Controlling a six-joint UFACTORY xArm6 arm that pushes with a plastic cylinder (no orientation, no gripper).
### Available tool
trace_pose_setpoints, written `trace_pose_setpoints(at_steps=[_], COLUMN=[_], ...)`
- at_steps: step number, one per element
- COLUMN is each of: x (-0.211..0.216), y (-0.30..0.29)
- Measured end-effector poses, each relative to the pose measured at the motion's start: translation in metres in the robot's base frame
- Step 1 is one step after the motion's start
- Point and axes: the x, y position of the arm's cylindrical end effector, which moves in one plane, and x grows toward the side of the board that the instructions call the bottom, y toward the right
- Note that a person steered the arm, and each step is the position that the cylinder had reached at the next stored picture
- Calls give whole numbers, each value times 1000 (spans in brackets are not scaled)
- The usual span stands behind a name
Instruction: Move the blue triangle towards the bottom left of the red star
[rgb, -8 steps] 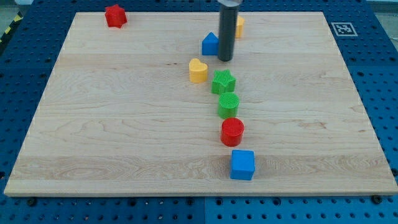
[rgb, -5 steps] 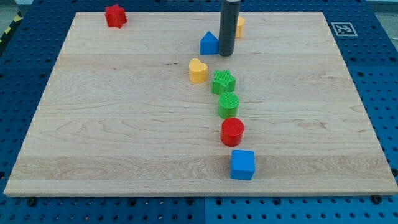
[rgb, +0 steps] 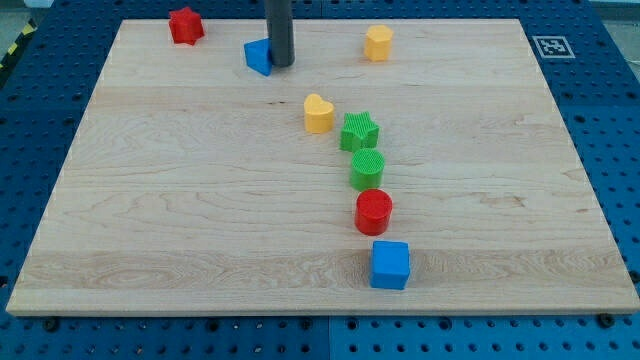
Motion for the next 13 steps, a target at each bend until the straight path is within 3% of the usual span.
trace_pose_setpoints(at_steps=[3,6,8,10,13], x=[-2,18,-14,11,4], y=[-67,-67,-79,-81,-118])
